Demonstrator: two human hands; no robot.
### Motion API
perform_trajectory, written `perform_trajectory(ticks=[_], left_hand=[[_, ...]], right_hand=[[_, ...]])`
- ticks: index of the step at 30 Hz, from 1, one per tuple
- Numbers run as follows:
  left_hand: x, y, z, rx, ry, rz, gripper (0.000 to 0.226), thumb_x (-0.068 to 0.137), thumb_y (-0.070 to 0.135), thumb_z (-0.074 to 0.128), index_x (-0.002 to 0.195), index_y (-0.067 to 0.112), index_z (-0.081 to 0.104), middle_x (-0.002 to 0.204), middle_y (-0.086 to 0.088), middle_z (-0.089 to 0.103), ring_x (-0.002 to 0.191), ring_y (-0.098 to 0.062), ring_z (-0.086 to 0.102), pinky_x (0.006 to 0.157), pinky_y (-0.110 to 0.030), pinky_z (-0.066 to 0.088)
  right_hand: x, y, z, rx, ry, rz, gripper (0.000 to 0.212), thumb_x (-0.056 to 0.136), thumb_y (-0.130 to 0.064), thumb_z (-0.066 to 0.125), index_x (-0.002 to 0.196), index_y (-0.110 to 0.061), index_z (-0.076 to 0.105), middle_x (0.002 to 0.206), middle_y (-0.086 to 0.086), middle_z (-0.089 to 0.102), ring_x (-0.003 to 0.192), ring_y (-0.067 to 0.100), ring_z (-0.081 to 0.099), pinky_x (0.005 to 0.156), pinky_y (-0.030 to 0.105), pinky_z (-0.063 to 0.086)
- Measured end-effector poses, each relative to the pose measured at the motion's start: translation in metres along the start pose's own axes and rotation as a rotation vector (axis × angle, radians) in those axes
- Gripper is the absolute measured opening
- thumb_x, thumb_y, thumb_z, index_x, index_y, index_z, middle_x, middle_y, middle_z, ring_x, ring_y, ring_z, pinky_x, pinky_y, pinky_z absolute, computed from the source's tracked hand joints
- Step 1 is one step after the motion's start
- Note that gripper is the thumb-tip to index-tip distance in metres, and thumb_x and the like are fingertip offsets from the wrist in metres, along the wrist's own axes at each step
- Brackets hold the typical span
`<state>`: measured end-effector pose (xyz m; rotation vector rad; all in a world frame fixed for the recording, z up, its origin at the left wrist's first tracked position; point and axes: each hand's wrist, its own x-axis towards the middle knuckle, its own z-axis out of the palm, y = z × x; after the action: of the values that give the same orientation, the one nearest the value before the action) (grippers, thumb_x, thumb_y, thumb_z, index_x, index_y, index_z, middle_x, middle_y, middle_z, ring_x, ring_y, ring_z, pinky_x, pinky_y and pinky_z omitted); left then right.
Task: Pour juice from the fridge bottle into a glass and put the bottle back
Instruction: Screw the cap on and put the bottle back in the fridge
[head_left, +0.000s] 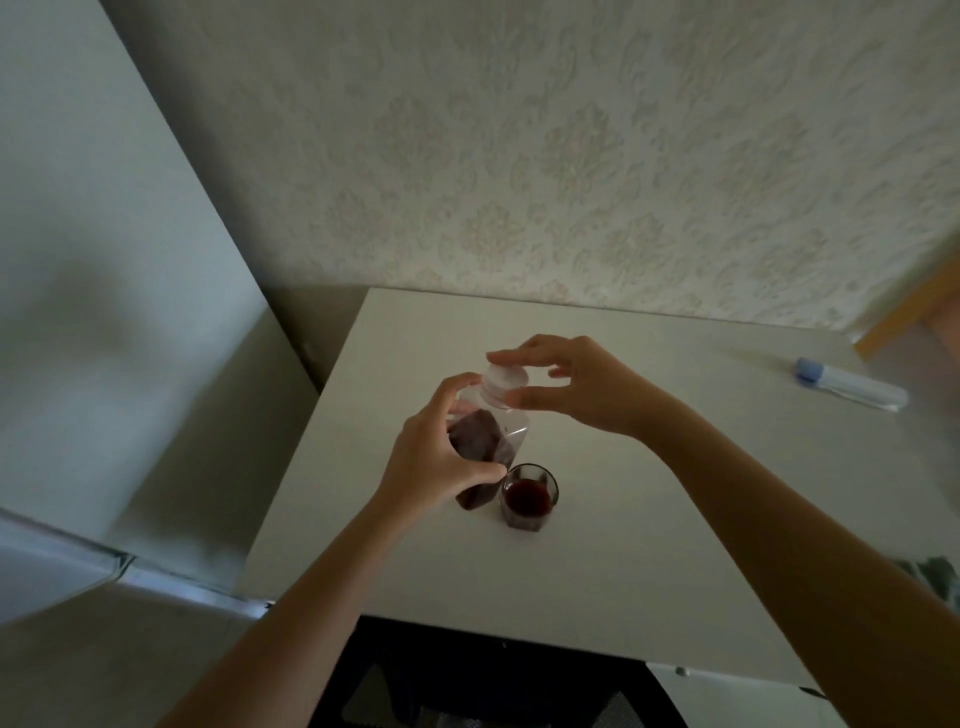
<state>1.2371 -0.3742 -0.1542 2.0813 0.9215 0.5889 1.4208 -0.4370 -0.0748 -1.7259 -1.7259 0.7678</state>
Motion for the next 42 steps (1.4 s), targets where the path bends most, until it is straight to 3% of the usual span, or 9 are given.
perform_trajectory(ticks=[4,9,14,19,22,26,33,38,42], left_hand=[[0.000,-0.003,-0.002,-0.036,-0.003,-0.004,0.090,0.049,0.038,0.086,0.116,0.056,0.030,0.109,0.009,0.062,0.099,-0.005,0.059,0.082,-0.016,0.047],[0.002,-0.002,-0.005,-0.038,0.002,0.011,0.088,0.049,0.035,0.087,0.112,0.061,0.032,0.107,0.012,0.062,0.098,0.007,0.056,0.083,-0.014,0.047],[0.003,0.001,-0.005,-0.021,-0.006,0.030,0.091,0.049,0.034,0.088,0.116,0.056,0.032,0.107,0.014,0.060,0.098,-0.002,0.058,0.083,-0.019,0.049],[0.004,0.009,-0.007,-0.016,-0.024,0.055,0.083,0.051,0.036,0.085,0.118,0.046,0.038,0.110,0.012,0.063,0.102,-0.003,0.058,0.088,-0.027,0.051],[0.006,0.014,-0.014,-0.070,0.000,0.036,0.086,0.051,0.034,0.086,0.121,0.046,0.038,0.111,0.009,0.062,0.102,-0.005,0.058,0.086,-0.026,0.050],[0.007,0.017,-0.020,-0.054,0.012,0.063,0.089,0.051,0.032,0.087,0.118,0.054,0.033,0.108,0.013,0.061,0.101,-0.001,0.057,0.086,-0.020,0.048],[-0.001,0.020,-0.013,-0.034,-0.057,0.058,0.093,0.052,0.031,0.089,0.122,0.052,0.031,0.108,0.015,0.058,0.097,0.001,0.056,0.079,-0.011,0.044],[-0.004,0.023,-0.013,-0.029,-0.068,0.061,0.093,0.053,0.033,0.088,0.130,0.042,0.036,0.106,0.015,0.059,0.096,0.001,0.056,0.078,-0.008,0.042],[-0.009,0.027,-0.009,0.040,0.051,0.088,0.091,0.054,0.035,0.088,0.132,0.029,0.042,0.100,0.018,0.058,0.089,0.002,0.055,0.076,-0.003,0.038]], right_hand=[[0.004,-0.009,-0.005,-0.161,-0.025,-0.109,0.042,0.084,-0.029,0.065,0.124,-0.034,0.057,0.120,-0.021,0.057,0.110,-0.012,0.043,0.094,0.006,0.025],[0.010,-0.016,-0.019,-0.307,-0.130,-0.122,0.045,0.083,-0.026,0.066,0.125,-0.039,0.054,0.133,-0.017,0.053,0.131,0.004,0.034,0.106,0.029,0.021],[0.010,-0.026,-0.020,-0.528,0.034,-0.032,0.044,0.072,-0.054,0.068,0.107,-0.027,0.066,0.101,-0.009,0.067,0.090,0.005,0.054,0.082,0.024,0.038],[0.009,-0.036,0.000,-0.851,0.250,0.059,0.073,0.068,-0.084,0.024,0.056,-0.015,0.045,0.051,-0.004,0.042,0.046,0.010,0.038,0.050,0.025,0.031],[0.007,-0.031,-0.009,-0.698,0.286,0.067,0.079,0.069,-0.082,0.014,0.076,-0.019,0.061,0.074,-0.005,0.057,0.064,0.009,0.052,0.060,0.026,0.042],[0.005,-0.031,-0.029,-0.301,-0.075,-0.105,0.048,0.081,-0.057,0.054,0.126,-0.041,0.052,0.122,-0.016,0.054,0.104,-0.004,0.048,0.087,0.012,0.037],[0.005,-0.036,-0.019,-0.821,0.178,-0.169,0.058,0.075,-0.074,0.044,0.096,-0.023,0.061,0.088,-0.011,0.061,0.075,0.009,0.055,0.070,0.026,0.041],[0.007,-0.031,-0.008,-0.804,0.106,-0.345,0.039,0.090,-0.043,0.031,0.090,-0.018,0.061,0.063,-0.005,0.057,0.054,0.013,0.051,0.054,0.029,0.044],[0.011,-0.035,0.007,-0.927,0.259,-0.152,0.034,0.095,-0.034,0.029,0.092,-0.012,0.055,0.046,-0.007,0.037,0.037,0.011,0.033,0.045,0.022,0.022]])
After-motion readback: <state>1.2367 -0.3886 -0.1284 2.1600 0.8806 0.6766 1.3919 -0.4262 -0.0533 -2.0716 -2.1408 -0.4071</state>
